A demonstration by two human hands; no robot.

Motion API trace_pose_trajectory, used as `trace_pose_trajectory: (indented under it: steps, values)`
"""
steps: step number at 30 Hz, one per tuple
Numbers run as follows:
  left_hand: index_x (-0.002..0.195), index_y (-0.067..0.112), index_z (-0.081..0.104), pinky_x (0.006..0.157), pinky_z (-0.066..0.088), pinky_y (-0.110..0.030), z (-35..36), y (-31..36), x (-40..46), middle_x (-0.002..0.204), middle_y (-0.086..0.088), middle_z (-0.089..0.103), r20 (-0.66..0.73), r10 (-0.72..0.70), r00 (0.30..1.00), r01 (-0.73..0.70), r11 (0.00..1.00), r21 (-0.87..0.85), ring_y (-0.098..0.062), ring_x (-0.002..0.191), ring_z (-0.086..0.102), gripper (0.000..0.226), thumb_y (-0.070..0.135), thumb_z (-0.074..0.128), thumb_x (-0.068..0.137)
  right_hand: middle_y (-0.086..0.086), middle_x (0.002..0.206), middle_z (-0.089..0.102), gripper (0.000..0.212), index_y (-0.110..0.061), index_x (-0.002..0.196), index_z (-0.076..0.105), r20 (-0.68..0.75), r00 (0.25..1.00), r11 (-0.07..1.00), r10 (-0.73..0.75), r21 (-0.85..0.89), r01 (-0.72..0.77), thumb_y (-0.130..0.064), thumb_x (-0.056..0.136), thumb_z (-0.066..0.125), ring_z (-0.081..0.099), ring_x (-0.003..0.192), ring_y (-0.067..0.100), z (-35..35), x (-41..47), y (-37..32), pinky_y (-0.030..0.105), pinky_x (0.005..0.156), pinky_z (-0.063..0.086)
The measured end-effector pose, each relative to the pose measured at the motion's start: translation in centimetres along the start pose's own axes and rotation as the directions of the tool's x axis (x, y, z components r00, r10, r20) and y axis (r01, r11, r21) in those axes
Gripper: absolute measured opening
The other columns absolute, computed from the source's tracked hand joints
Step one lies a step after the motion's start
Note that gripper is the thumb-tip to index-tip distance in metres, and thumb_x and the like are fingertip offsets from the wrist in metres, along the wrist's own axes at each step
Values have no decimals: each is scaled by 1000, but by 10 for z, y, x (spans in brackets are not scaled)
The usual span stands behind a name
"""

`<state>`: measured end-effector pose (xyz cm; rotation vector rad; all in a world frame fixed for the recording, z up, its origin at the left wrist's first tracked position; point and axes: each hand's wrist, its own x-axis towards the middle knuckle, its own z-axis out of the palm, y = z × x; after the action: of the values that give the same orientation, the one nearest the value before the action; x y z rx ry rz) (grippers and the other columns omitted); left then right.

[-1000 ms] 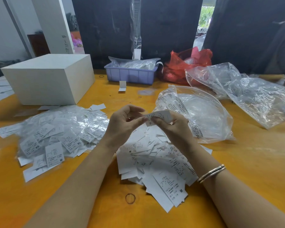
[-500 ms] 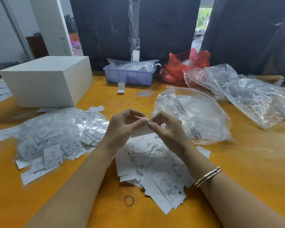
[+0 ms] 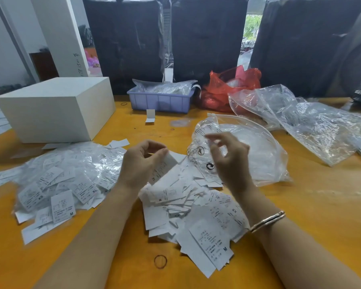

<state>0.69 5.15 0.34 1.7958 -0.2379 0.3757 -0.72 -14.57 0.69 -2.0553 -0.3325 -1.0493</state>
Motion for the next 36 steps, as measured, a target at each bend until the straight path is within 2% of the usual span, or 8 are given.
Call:
trace_pose_trajectory:
  steps: [3,6,9,11,14,23,29,36]
  values:
    - [85,23,66,57,41,-6,-12,-6,5,79,16,61,-146,78,986,-31,953,300,8,70,56,6,18,68,86,5,96,70,19,-12,97,70,-148,987,971,62,-221,-94,-5,87,55,64,87,24,-17,12,25,48,84,45]
    - [98,17,66,62,45,-20,-19,-10,5,82,6,64,-230,129,965,17,840,542,-8,73,58,12,20,67,87,7,112,66,28,-13,113,65,-1,961,831,276,-503,-239,-11,92,47,58,105,27,-25,12,51,36,91,30]
    - [107,19,64,74,47,-35,-23,-15,4,93,-4,69,-252,88,964,121,698,706,-23,85,61,18,21,64,89,9,111,61,29,-12,115,54,217,839,634,499,-751,-183,-11,91,38,53,106,29,-21,10,65,38,90,30]
    - [111,22,62,84,39,-40,-24,-18,4,99,-3,69,-234,33,972,170,587,791,-26,98,58,21,21,60,90,7,105,61,21,-14,101,53,276,795,577,541,-809,-113,-10,89,36,52,101,28,-18,10,68,39,86,30]
    - [118,24,60,87,36,-43,-23,-18,5,112,-4,65,-196,13,981,162,506,847,-27,109,52,29,23,60,89,4,101,61,21,-18,93,60,253,826,552,504,-829,-82,-12,89,40,52,97,25,-16,11,67,37,83,27]
    - [102,16,69,84,45,-42,5,-6,-5,98,-2,67,41,230,972,-204,750,630,-27,101,53,16,16,65,87,-1,102,63,22,-26,97,72,110,908,686,405,-693,-222,-18,89,53,51,98,21,-17,8,67,35,82,24]
    - [99,16,70,84,41,-34,14,-8,-9,96,2,67,109,250,962,-268,797,541,-21,100,51,14,13,64,87,1,96,67,34,-25,107,63,133,895,697,425,-679,-229,-4,87,47,55,99,22,-16,6,69,35,82,21]
    - [96,28,66,75,38,-13,12,-3,-6,92,20,60,52,179,982,-186,922,341,-9,97,54,14,16,60,91,0,85,72,21,-17,96,71,-82,994,905,78,-412,-105,-3,87,59,64,77,16,-19,5,50,28,71,15]
